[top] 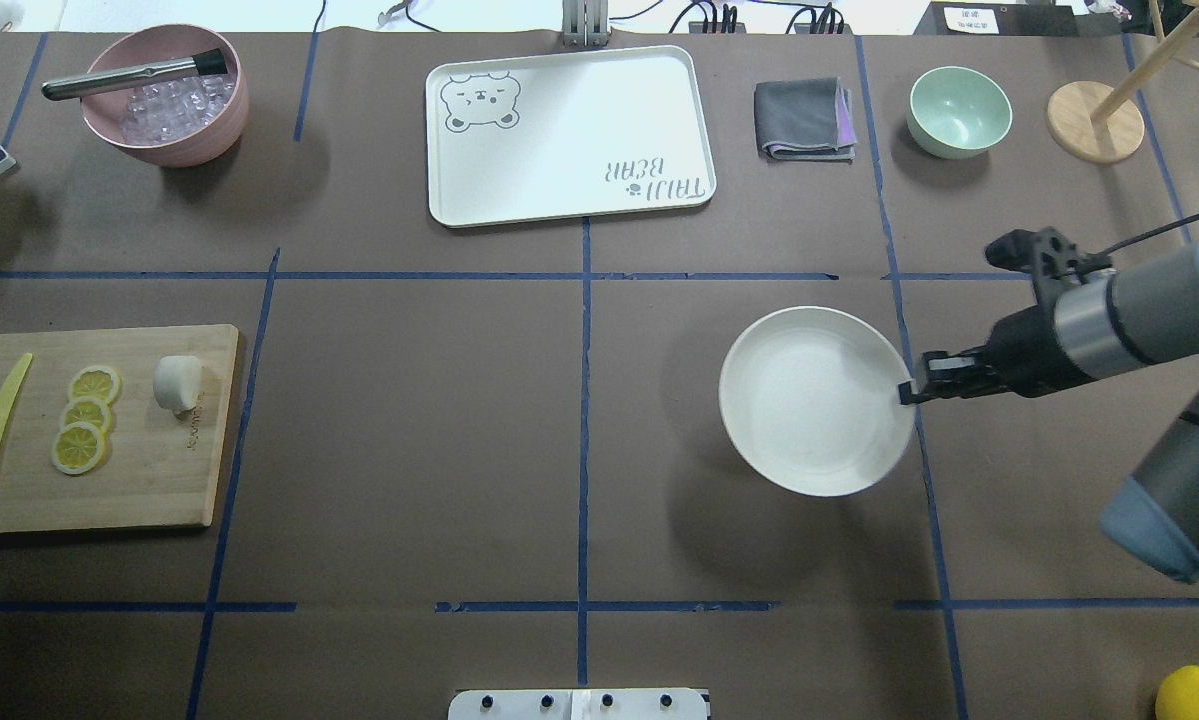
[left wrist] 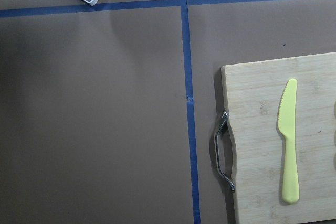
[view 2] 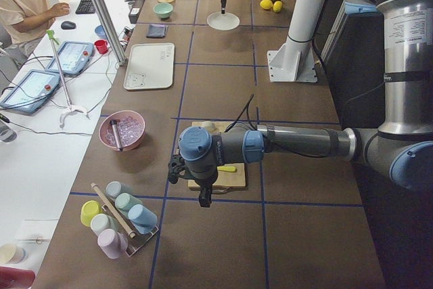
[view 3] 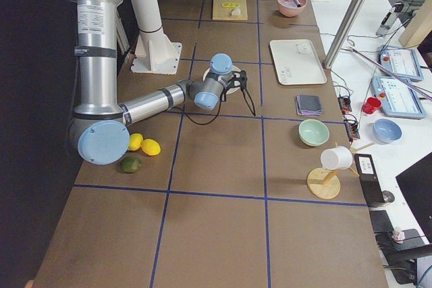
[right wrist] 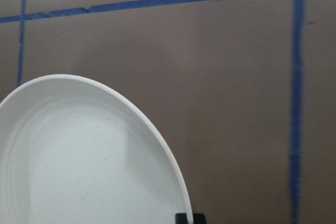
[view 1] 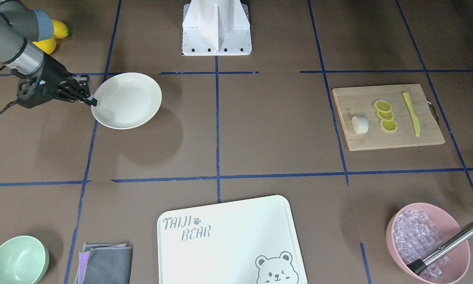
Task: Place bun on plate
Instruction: 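Slide the white plate with the right gripper toward the table center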
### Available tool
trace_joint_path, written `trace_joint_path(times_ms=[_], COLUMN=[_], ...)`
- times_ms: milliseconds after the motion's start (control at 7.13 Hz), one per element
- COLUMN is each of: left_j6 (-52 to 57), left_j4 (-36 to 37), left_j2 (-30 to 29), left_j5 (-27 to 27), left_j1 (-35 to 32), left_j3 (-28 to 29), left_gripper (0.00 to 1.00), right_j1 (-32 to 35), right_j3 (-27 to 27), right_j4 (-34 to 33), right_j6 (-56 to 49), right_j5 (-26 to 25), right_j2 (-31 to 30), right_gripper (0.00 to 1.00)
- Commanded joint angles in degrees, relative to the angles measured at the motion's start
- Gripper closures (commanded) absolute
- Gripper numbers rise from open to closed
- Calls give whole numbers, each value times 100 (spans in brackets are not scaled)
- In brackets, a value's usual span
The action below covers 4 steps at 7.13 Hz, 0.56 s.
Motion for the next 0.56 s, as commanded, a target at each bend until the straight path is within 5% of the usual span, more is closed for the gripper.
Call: trace_joint_path(times_ms=[0, 140, 421], left_j6=[-1, -10, -1], left_j4=[-6, -6, -6], left_j2=[1, 1, 1], left_j5=[1, 1, 1], left_j1=[3, 3, 11], left_j3=[25, 43, 61], left_gripper=[0, 0, 0], right_j1=[-848, -1261, -1529], right_j3=[-57, -232, -960], right_j4=[-1214, -1953, -2084], right_j6=[593, 795, 955], right_j5=[-789, -1359, -1786], right_j2=[1399, 2110, 2599], right_gripper=[100, 100, 100])
